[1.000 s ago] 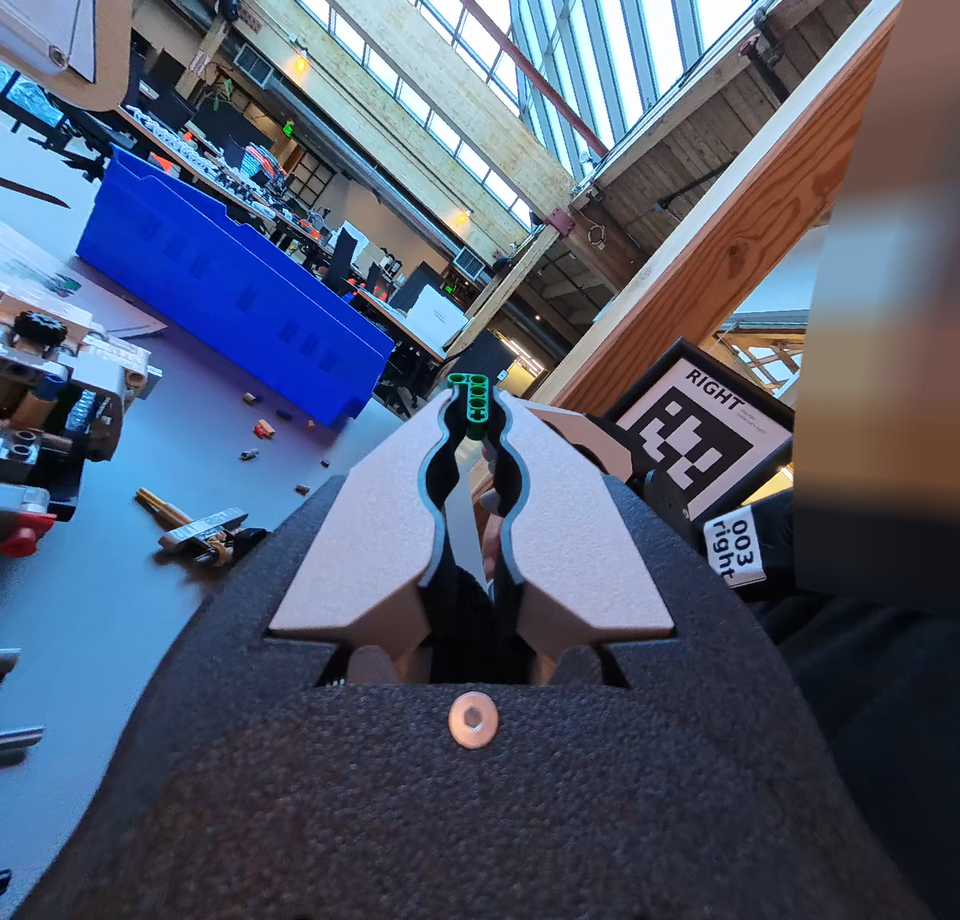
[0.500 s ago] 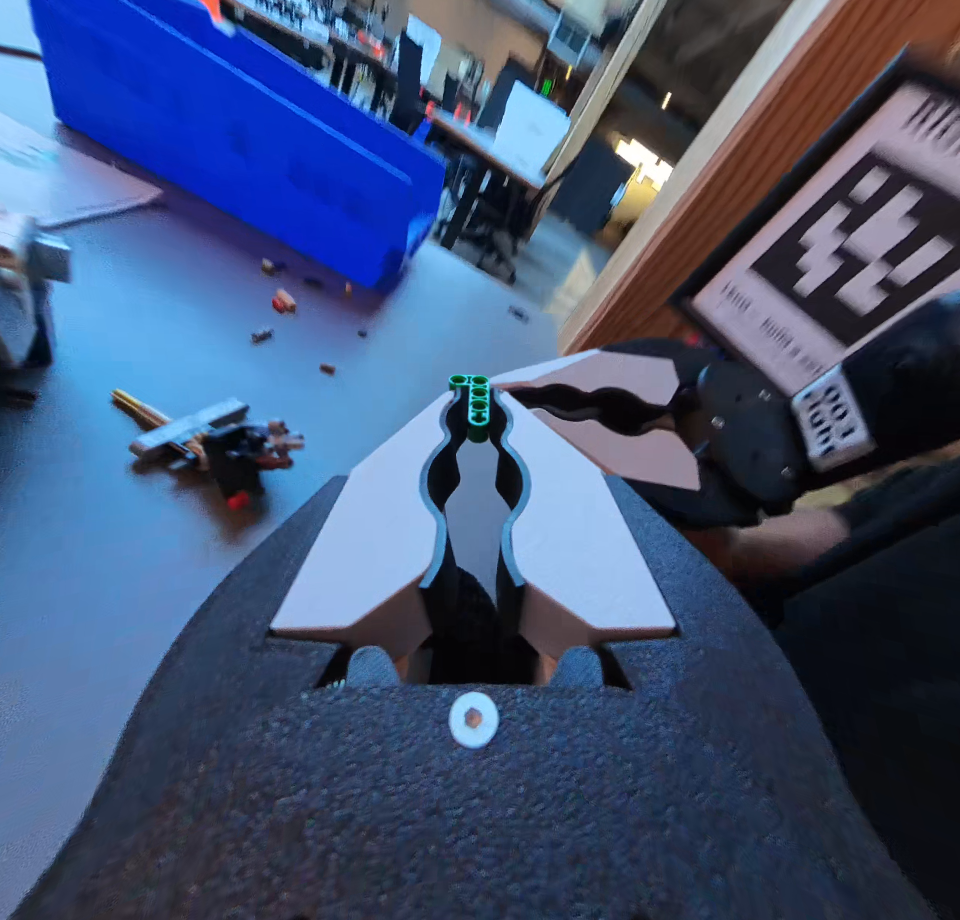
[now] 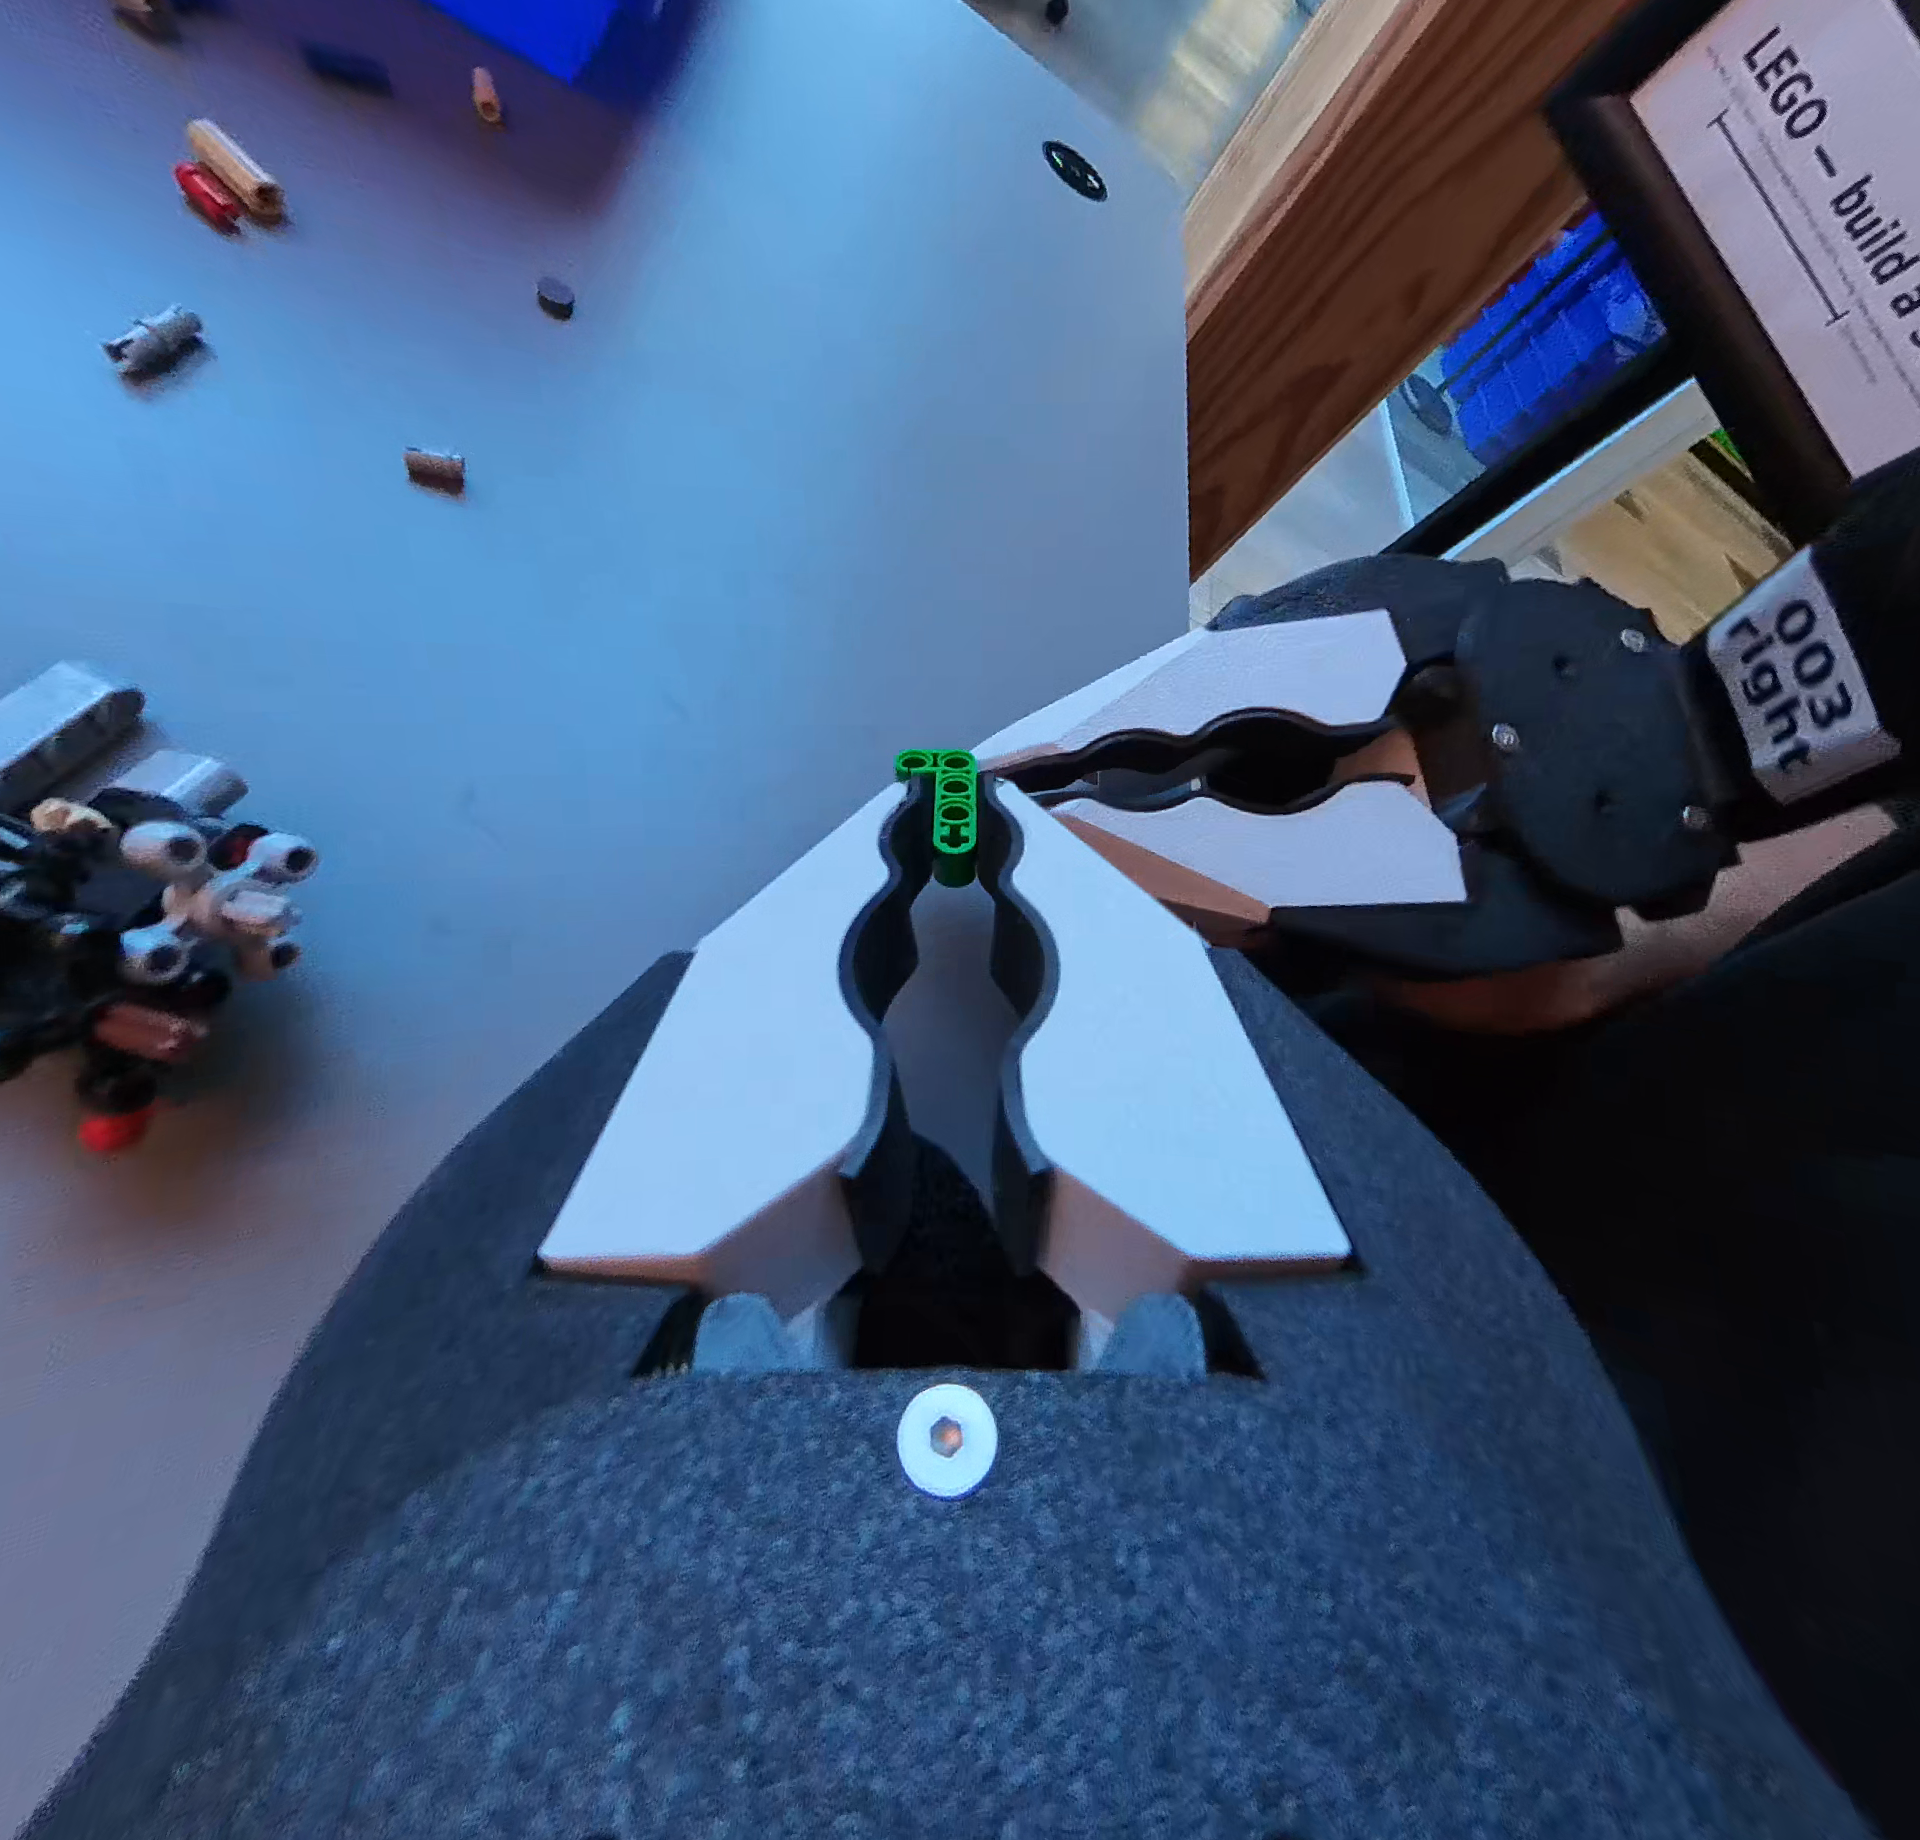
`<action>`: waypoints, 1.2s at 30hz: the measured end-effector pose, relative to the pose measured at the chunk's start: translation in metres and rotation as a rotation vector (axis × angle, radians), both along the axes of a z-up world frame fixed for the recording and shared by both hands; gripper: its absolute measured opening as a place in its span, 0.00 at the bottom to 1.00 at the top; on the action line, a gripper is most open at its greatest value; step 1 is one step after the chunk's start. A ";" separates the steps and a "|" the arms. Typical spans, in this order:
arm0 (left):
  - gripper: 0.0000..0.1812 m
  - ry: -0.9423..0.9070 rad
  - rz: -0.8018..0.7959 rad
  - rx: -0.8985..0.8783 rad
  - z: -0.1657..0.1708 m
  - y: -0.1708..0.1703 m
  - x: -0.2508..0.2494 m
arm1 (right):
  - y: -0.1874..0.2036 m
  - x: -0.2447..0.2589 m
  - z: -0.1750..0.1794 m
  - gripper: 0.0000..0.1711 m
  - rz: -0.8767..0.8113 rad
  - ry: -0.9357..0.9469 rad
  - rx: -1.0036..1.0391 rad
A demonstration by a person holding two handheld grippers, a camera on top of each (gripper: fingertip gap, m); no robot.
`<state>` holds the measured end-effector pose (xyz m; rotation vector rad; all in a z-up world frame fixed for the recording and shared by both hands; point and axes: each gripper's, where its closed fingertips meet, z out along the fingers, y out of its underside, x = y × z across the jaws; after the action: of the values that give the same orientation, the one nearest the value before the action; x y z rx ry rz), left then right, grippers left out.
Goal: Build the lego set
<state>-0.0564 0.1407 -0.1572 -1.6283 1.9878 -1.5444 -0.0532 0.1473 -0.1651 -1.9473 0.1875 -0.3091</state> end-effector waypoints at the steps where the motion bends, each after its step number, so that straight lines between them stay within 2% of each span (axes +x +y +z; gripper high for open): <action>1: 0.03 0.005 -0.008 0.000 -0.001 -0.001 0.001 | -0.001 0.000 -0.001 0.02 0.005 0.036 0.000; 8: 0.03 0.033 -0.056 0.065 -0.010 -0.004 -0.002 | -0.006 -0.001 -0.010 0.07 0.087 0.147 -0.097; 14: 0.03 0.005 -0.059 0.089 -0.008 0.000 -0.005 | -0.017 -0.004 -0.001 0.09 0.216 0.120 -0.100; 18: 0.03 -0.077 -0.080 0.143 -0.001 -0.002 -0.010 | -0.029 0.002 0.008 0.11 0.314 0.294 -0.143; 22: 0.03 -0.176 -0.068 0.280 0.003 0.012 -0.017 | -0.034 -0.006 0.000 0.12 0.419 0.478 -0.268; 25: 0.03 -0.199 -0.037 0.305 0.005 0.024 -0.026 | -0.026 -0.011 -0.013 0.12 0.376 0.463 -0.382; 31: 0.03 -0.211 0.008 0.191 0.016 0.033 -0.047 | -0.012 -0.015 -0.021 0.10 0.291 0.475 -0.408; 36: 0.03 -0.234 0.002 0.202 0.018 0.035 -0.061 | -0.002 -0.042 -0.016 0.10 0.387 0.608 -0.360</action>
<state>-0.1170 0.1761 -0.1395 -1.3089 1.9436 -1.4069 -0.0950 0.1455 -0.1814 -2.3336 0.1477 0.5480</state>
